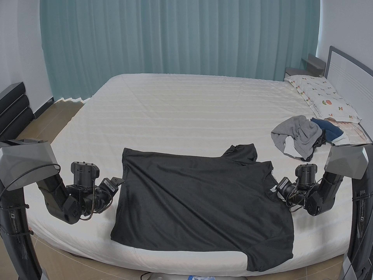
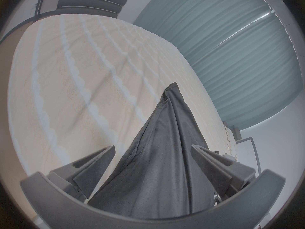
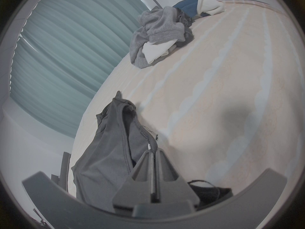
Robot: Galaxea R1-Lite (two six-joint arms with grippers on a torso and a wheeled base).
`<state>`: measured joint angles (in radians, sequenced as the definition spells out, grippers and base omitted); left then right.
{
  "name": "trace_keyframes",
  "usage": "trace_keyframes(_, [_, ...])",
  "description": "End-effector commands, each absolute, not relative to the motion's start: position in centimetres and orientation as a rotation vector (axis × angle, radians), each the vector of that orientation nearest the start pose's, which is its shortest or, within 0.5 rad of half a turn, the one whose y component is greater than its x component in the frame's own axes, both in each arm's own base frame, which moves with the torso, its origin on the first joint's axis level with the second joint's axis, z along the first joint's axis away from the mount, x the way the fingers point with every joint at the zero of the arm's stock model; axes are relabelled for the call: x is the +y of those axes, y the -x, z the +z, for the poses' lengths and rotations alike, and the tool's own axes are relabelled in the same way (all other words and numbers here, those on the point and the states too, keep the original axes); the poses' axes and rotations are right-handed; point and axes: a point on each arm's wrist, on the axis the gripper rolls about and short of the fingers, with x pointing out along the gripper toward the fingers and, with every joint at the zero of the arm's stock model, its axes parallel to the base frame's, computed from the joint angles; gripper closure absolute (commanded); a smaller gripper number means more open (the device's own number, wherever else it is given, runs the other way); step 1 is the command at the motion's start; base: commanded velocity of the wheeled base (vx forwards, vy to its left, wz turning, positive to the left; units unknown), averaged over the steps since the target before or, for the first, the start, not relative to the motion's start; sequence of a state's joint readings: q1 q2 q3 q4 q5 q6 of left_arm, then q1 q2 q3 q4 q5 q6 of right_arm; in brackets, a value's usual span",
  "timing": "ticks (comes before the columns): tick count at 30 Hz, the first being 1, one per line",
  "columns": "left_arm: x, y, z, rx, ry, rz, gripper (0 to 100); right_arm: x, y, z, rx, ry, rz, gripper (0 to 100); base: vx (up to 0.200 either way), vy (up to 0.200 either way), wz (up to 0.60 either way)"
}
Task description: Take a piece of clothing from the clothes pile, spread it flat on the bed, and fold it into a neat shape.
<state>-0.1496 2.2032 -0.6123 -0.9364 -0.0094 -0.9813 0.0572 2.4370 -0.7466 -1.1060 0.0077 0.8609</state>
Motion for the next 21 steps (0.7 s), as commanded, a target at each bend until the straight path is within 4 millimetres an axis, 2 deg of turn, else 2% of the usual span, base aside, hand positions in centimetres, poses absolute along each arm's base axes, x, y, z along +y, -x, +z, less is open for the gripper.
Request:
trace_keyframes(1, [-5.0, -32.5, 0.0, 0.684, 0.892, 0.183, 0, 1.6, -36.8, -4.2, 0.551, -0.823, -0.200, 100, 0.000, 0.000, 0.00])
trace_keyframes(6, [-4.9, -32.0, -0.2, 0.704, 0.853, 0.179, 0, 0.5, -36.7, -3.4, 0.518, -0.828, -0.217, 100, 0.000, 0.000, 0.00])
trace_keyframes(13, [-5.0, -32.0, -0.3, 0.709, 0.847, 0.178, 0, -0.5, -36.7, -3.4, 0.508, -0.823, -0.237, 100, 0.000, 0.000, 0.00])
trace_keyframes(21, [-5.0, -31.6, -0.4, 0.724, 0.843, 0.182, 0, -0.4, -36.8, -3.7, 0.507, -0.821, -0.231, 100, 0.000, 0.000, 0.00])
